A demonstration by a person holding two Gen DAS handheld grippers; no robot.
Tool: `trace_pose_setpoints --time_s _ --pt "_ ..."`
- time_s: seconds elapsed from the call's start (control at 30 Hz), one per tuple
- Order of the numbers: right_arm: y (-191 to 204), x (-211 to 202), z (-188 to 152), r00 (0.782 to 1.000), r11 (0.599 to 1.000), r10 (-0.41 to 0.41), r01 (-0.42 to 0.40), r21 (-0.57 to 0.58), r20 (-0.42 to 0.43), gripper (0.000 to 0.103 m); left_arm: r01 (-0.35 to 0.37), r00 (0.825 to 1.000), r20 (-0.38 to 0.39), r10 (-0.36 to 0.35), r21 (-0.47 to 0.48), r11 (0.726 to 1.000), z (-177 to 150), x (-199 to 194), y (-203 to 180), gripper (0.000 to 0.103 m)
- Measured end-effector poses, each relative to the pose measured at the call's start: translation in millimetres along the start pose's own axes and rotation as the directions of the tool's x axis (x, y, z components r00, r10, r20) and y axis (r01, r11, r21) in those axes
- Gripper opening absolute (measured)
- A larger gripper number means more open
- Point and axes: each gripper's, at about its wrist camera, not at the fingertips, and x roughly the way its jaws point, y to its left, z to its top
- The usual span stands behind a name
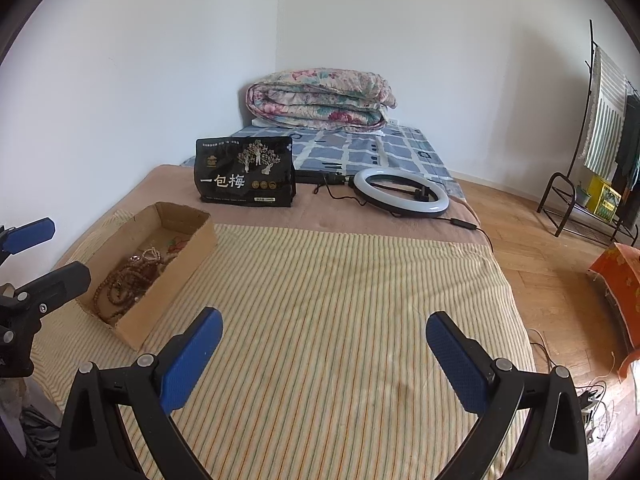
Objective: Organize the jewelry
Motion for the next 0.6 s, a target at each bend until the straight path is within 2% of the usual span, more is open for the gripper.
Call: trace_pose_setpoints --time_s 0.6 --pt "4.3 8.2 -5.7 1.000 1.000 -0.009 0.009 -0.012 -0.018 0.103 -0.024 0.999 -0.028 0.023 -0.026 0.999 -3.8 5.3 10.8 0.101"
